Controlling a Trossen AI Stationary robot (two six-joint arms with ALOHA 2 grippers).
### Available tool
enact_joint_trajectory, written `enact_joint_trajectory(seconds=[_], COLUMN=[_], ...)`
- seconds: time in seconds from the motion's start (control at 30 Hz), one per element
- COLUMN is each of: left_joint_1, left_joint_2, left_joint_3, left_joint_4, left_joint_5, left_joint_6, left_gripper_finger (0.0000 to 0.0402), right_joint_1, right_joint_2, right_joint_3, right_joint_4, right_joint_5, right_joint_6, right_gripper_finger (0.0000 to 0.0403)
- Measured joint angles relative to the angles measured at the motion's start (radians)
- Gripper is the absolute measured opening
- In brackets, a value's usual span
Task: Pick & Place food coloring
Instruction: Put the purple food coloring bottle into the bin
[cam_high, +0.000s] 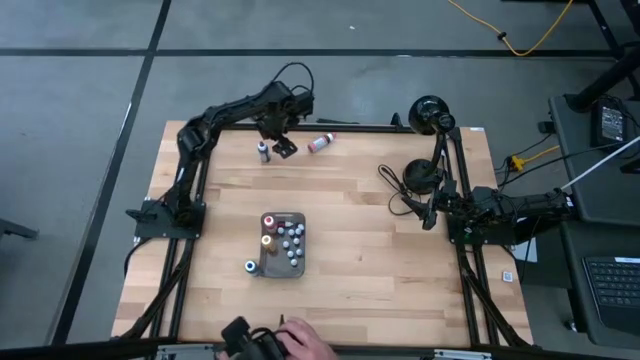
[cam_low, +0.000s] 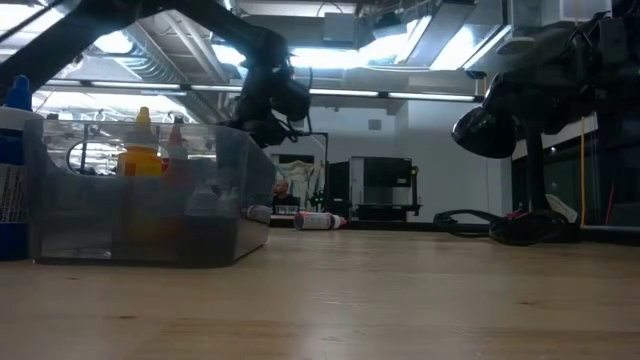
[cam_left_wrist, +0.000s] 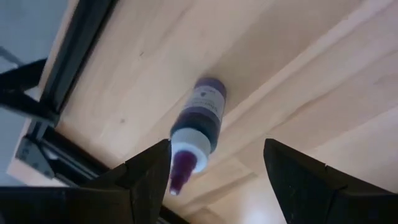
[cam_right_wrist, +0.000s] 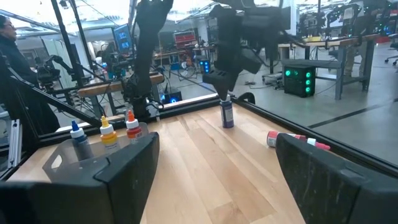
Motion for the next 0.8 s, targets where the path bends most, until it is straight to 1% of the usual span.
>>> enact_joint_trajectory(seconds=[0.23,0.33,0.5,0.67,0.8], left_joint_1=[0.037,0.043,0.043,0.049,0.05], left_joint_2=[-0.07,-0.077,-0.077,-0.076,-0.076], left_joint_3=[-0.155,-0.189,-0.229,-0.231,-0.231], left_joint_4=[0.109,0.121,0.161,0.186,0.176], left_joint_5=[0.001,0.003,0.003,-0.007,-0.007], left_joint_6=[0.035,0.039,0.051,0.067,0.066], left_gripper_finger=[0.0251,0.0251,0.0251,0.0251,0.0238], right_joint_1=[0.0,0.0,0.0,0.0,0.0], right_joint_2=[0.0,0.0,0.0,0.0,0.0], right_joint_3=[0.0,0.0,0.0,0.0,0.0], right_joint_4=[0.0,0.0,0.0,0.0,0.0], right_joint_5=[0.0,0.0,0.0,0.0,0.0], right_joint_6=[0.0,0.0,0.0,0.0,0.0], right_gripper_finger=[0.0323,0.0323,0.0323,0.0323,0.0323])
